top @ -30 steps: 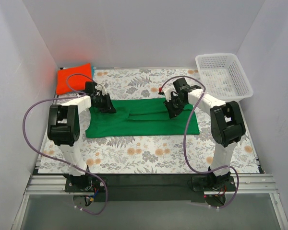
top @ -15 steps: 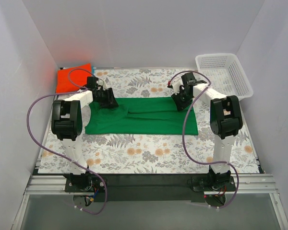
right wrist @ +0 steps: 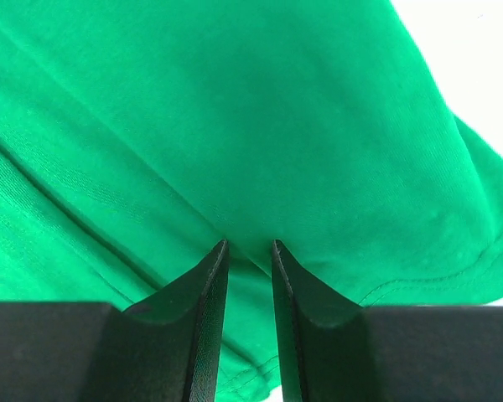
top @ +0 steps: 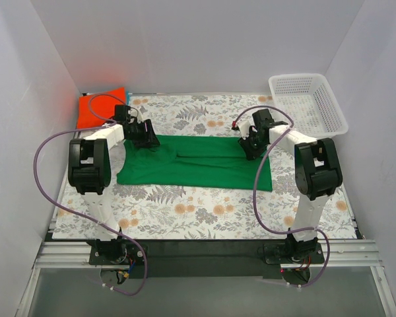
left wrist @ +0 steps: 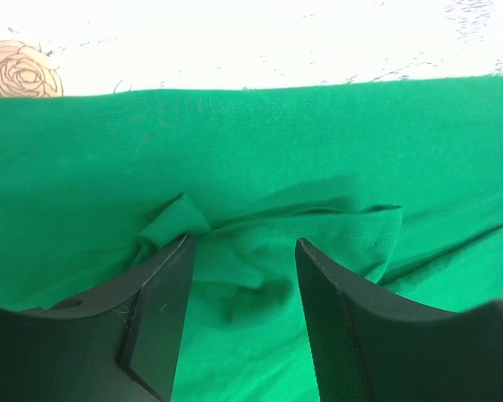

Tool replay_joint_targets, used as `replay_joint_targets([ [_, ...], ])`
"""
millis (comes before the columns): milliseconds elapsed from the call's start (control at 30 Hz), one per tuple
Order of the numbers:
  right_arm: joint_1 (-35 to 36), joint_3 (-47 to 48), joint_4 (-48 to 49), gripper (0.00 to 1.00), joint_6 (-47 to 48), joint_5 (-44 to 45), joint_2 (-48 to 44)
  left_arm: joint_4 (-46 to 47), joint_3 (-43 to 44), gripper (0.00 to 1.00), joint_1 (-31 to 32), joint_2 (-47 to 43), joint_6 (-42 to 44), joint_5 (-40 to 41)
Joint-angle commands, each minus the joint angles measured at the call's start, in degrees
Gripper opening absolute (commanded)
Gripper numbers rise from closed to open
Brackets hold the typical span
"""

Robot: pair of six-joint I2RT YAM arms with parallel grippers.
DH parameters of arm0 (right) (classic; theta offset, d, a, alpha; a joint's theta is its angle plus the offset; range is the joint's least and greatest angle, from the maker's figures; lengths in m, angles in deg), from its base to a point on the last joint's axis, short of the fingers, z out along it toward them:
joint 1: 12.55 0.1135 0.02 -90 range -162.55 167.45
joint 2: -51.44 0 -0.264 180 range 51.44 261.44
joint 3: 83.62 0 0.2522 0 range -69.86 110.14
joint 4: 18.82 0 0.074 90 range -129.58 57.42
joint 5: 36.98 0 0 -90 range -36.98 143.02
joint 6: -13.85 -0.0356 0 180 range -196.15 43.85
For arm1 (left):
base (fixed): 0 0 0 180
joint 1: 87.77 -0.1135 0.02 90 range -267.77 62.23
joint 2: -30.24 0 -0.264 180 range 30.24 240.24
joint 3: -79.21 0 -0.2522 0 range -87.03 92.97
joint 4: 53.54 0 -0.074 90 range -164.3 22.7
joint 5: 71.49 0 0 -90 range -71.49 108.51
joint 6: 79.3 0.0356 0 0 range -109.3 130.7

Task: Fold and stack the t-shirts
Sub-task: Fold the tshirt

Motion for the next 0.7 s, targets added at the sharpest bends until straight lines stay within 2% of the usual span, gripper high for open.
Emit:
replay_joint_targets([
  [0,-0.2,-6.6,-7.3,0.33,1.2,-0.6,-0.5,0.9,0.9,0.51,-0.6,-7.6,1.9,-2.0],
  [133,1.3,-10.7,-8.1,0.30,1.3,-3.8,-2.9,0.8,-0.5,0.50,-0.6,-12.1,4.0,-2.4],
  [400,2.4,-15.2,-13.6,0.24,2.9,-8.8,-9.0,-7.0,-5.2,0.42,1.8,-14.3,8.3,0.6],
  [500,1.6,-12.9,-14.3,0.24,3.9,-7.5,-11.7,-7.3,-7.4,0.41,1.9,-13.9,8.7,2.3],
  [667,-1.3,-0.7,-15.8,0.26,3.7,-6.3,-10.5,-8.6,-7.8,0.41,1.9,-12.1,9.3,7.0],
])
